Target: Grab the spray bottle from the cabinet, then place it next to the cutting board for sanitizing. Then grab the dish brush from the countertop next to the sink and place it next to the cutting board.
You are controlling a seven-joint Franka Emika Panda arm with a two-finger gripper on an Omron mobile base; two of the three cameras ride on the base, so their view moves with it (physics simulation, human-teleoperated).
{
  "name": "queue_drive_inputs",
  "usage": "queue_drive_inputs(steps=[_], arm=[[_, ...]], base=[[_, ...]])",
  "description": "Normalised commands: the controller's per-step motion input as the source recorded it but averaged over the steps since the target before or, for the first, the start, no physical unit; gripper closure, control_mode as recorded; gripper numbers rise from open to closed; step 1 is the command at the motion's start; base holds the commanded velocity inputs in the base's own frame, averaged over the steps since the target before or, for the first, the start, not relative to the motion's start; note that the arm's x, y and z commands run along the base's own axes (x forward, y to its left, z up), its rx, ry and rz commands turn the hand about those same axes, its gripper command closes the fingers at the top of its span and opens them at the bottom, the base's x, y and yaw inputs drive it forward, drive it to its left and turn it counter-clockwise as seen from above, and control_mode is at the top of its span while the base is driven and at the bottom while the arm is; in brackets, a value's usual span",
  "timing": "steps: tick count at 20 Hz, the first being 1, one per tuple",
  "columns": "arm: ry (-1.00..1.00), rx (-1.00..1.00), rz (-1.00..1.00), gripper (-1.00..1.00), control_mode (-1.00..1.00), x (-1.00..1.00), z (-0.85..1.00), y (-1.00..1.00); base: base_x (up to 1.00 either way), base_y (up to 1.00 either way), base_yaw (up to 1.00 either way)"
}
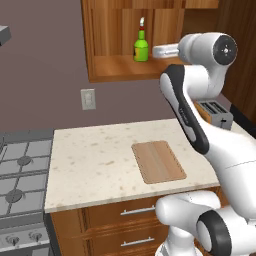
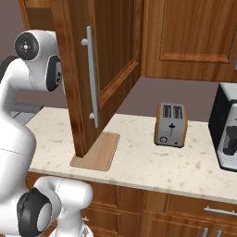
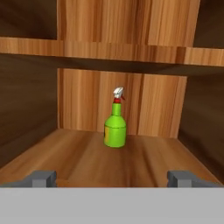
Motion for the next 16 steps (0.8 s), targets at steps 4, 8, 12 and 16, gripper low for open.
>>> queue_drive_inputs(steps=[4, 8, 12, 16], arm=[[-0.06, 0.0, 0.0, -1.0, -1.0, 0.09, 0.0, 0.0], [-0.08, 0.0, 0.0, -1.0, -1.0, 0.19, 0.0, 0.0], [-0.13, 0.0, 0.0, -1.0, -1.0, 0.12, -0.01, 0.0], [-0.02, 0.0, 0.0, -1.0, -1.0, 0.19, 0.0, 0.0]], base=[[0.0, 0.0, 0.0], [0.0, 0.0, 0.0], [0.0, 0.0, 0.0], [0.0, 0.0, 0.0]])
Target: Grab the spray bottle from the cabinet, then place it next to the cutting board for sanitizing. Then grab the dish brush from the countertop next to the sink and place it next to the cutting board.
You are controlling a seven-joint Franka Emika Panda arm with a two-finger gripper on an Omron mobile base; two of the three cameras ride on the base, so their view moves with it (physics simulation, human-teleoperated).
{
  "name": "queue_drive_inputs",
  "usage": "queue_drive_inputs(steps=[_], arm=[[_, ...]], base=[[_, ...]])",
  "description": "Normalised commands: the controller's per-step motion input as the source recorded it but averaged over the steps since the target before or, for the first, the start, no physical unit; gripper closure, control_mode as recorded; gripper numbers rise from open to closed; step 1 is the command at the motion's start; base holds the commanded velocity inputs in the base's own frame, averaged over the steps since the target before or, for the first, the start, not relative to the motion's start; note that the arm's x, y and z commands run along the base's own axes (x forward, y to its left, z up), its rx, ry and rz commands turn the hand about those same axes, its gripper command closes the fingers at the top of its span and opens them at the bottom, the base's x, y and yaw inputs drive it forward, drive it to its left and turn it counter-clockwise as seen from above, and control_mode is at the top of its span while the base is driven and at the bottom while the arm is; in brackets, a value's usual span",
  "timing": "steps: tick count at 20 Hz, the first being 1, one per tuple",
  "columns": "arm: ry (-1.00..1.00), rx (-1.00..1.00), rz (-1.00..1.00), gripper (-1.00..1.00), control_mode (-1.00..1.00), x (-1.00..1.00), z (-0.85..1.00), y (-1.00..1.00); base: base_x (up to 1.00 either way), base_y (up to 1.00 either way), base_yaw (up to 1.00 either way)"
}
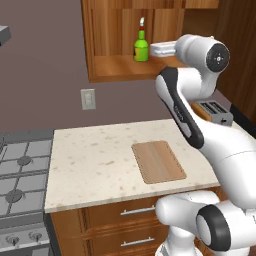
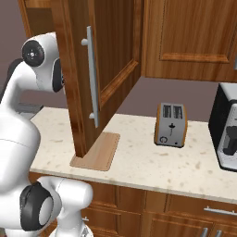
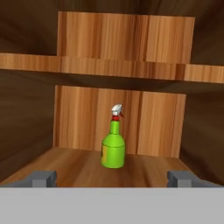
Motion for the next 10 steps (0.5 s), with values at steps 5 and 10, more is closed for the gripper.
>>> queue_drive_inputs(steps=[5, 10], arm=[[0.09, 0.0, 0.0, -1.0, -1.0, 0.37, 0.0, 0.0], [0.05, 0.0, 0.0, -1.0, -1.0, 0.33, 0.0, 0.0]], base=[[0.0, 0.0, 0.0], [0.0, 0.0, 0.0]])
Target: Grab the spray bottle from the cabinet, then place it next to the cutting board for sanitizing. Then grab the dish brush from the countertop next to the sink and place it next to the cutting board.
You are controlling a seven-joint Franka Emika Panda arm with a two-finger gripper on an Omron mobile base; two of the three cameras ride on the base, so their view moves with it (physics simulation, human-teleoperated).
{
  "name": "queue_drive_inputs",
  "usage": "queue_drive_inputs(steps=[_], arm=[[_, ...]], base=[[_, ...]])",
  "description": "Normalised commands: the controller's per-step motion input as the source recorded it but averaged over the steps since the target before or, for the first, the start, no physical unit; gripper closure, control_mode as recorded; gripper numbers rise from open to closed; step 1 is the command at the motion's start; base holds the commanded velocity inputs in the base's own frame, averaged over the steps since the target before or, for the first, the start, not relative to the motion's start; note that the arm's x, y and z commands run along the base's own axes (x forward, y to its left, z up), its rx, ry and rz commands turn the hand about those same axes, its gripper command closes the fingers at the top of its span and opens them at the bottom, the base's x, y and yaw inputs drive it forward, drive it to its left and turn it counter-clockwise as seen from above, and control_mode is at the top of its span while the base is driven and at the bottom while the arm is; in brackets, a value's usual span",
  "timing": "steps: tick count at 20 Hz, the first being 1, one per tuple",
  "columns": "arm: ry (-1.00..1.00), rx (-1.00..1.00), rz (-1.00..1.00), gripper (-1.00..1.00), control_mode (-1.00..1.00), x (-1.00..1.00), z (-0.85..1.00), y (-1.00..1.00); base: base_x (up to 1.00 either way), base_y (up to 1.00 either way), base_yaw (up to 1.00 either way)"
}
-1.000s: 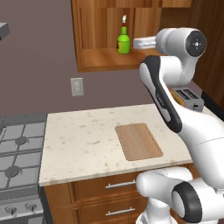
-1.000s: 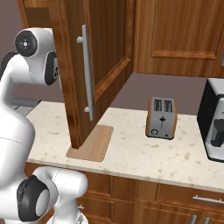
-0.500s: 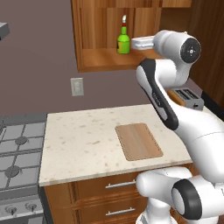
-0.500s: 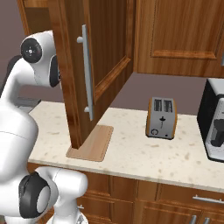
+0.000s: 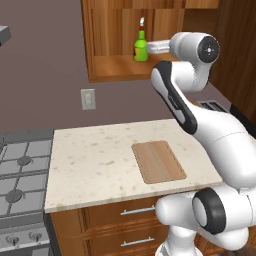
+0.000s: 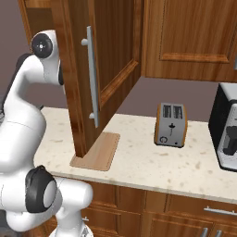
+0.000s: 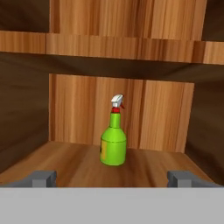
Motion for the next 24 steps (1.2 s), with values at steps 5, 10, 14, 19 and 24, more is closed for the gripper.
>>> queue_drive_inputs(steps=[5, 10, 14, 19, 24], arm=[[0.0, 0.0, 0.0, -1.0, -1.0, 0.3, 0.0, 0.0], [0.0, 0.0, 0.0, -1.0, -1.0, 0.31, -0.02, 0.0], [0.0, 0.0, 0.0, -1.0, -1.0, 0.32, 0.0, 0.0], [0.0, 0.0, 0.0, -1.0, -1.0, 0.3, -0.02, 0.0], [0.0, 0.0, 0.0, -1.0, -1.0, 0.27, -0.08, 0.0]], base=[[0.0, 0.0, 0.0], [0.0, 0.0, 0.0], [0.0, 0.0, 0.0], [0.0, 0.0, 0.0], [0.0, 0.0, 0.0]])
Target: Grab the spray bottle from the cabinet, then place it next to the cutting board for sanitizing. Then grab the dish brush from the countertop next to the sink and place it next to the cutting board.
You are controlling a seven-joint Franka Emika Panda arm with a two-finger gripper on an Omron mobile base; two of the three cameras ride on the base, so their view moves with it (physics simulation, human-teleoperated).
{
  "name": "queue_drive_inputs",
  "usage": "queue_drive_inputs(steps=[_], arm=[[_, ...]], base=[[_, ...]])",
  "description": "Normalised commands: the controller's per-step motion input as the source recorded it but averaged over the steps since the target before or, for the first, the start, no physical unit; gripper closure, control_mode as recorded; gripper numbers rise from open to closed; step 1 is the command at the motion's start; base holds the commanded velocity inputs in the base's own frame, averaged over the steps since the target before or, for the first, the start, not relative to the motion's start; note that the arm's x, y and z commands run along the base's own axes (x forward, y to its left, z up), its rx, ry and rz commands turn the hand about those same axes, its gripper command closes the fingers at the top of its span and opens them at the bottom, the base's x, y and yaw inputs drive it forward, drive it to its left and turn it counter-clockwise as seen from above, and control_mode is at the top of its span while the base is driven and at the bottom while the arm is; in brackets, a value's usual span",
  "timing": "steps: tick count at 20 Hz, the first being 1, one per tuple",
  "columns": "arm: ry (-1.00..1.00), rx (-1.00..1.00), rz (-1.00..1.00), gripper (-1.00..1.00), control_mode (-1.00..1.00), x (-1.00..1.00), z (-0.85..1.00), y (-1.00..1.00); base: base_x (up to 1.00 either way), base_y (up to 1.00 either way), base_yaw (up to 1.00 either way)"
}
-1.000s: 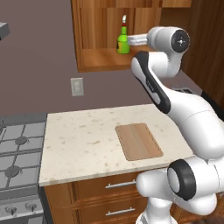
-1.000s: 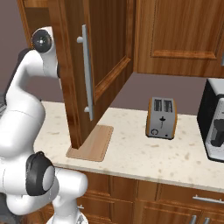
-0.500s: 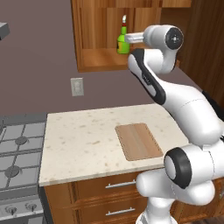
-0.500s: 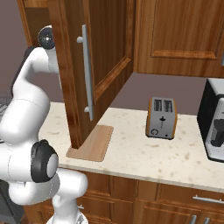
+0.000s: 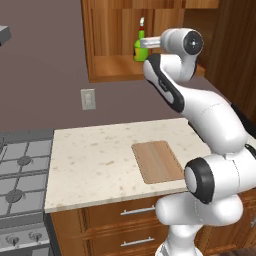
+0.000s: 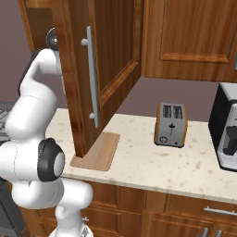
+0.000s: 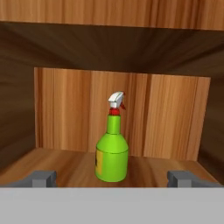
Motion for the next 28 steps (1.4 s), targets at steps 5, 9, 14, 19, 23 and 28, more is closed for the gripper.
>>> queue_drive_inputs(steps=[5, 9, 14, 19, 23, 28], arm=[[0.0, 0.0, 0.0, -1.0, -1.0, 0.29, -0.11, 0.0], [0.0, 0.0, 0.0, -1.0, -1.0, 0.3, -0.06, 0.0], [0.0, 0.0, 0.0, -1.0, -1.0, 0.27, -0.01, 0.0], [0.0, 0.0, 0.0, -1.0, -1.0, 0.26, 0.0, 0.0], [0.0, 0.0, 0.0, -1.0, -1.0, 0.29, 0.0, 0.0], [0.0, 0.0, 0.0, -1.0, -1.0, 0.28, -0.02, 0.0]], base=[[0.0, 0.0, 0.0], [0.0, 0.0, 0.0], [0.0, 0.0, 0.0], [0.0, 0.0, 0.0], [0.0, 0.0, 0.0], [0.0, 0.0, 0.0]])
